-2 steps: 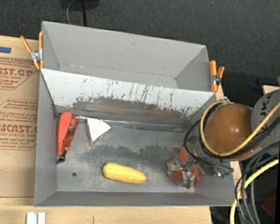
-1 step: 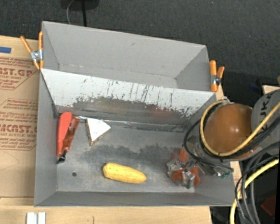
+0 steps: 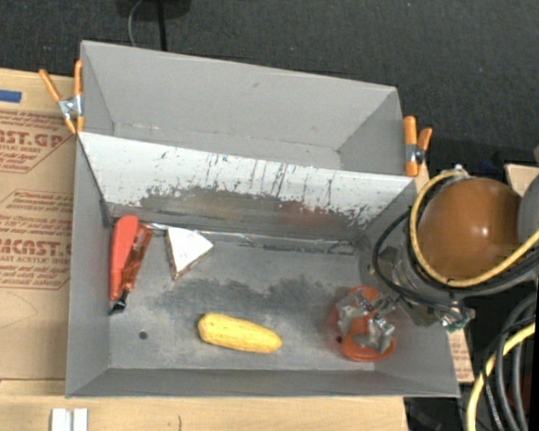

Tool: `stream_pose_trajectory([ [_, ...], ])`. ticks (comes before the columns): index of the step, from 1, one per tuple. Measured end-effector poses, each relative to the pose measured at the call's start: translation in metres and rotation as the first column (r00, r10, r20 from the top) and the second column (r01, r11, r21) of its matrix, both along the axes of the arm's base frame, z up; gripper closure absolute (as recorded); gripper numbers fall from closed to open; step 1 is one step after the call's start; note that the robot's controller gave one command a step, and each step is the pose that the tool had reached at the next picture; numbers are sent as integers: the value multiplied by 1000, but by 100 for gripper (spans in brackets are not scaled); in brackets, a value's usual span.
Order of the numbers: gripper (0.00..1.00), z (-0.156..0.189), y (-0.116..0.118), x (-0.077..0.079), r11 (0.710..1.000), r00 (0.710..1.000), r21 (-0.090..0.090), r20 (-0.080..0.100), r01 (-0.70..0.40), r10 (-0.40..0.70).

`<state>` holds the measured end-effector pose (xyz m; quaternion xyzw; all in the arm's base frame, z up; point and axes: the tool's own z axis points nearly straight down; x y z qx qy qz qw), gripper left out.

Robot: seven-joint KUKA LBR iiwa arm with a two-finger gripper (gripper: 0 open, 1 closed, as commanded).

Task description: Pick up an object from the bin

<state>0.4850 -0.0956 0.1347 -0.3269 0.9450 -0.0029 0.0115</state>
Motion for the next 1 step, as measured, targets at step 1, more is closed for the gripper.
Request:
stream_pose_trajectory([
  [1,100,68,4,-2,1000,1000,0,2,-8,8],
])
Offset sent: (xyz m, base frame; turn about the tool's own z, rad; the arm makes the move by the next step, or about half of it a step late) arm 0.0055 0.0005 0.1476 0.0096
